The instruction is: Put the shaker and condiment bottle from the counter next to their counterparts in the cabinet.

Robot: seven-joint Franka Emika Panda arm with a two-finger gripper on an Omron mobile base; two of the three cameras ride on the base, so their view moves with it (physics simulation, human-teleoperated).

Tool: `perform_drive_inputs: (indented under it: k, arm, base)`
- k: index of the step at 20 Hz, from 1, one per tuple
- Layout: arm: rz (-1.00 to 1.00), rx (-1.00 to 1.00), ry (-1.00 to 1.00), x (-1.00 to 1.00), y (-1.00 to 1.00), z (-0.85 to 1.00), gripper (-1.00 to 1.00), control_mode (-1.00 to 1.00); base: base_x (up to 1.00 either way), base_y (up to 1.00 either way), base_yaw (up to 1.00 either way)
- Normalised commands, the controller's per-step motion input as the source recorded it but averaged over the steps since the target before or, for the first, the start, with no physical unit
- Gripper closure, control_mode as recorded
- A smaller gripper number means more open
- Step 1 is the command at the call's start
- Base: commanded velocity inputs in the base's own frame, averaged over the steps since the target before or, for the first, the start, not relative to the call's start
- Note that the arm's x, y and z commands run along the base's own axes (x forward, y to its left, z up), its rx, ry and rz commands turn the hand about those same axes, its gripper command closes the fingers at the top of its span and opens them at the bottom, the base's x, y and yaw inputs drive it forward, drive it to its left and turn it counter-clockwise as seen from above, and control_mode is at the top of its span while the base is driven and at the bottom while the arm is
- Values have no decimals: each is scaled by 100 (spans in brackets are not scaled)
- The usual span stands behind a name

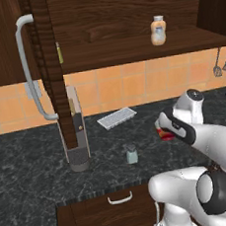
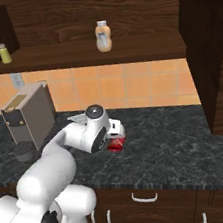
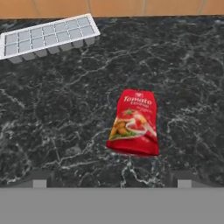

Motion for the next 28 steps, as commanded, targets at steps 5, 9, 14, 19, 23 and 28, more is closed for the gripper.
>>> perform_drive_inputs:
  k: [5,9,14,19,23,28]
  arm:
    - [0,0,3,37,-2,-22,-100,-100]
    - [0,0,2,30,-7,-22,-100,-100]
    - [0,0,1,24,-13,-29,-100,-100]
    - [0,0,0,16,-8,-35,-100,-100]
    - [0,0,0,17,-2,-34,-100,-100]
    - [0,0,0,24,-1,-38,-100,-100]
  base:
    - [0,0,0]
    - [0,0,0]
    - [0,0,0]
    - [0,0,0]
    - [0,0,0]
    - [0,0,0]
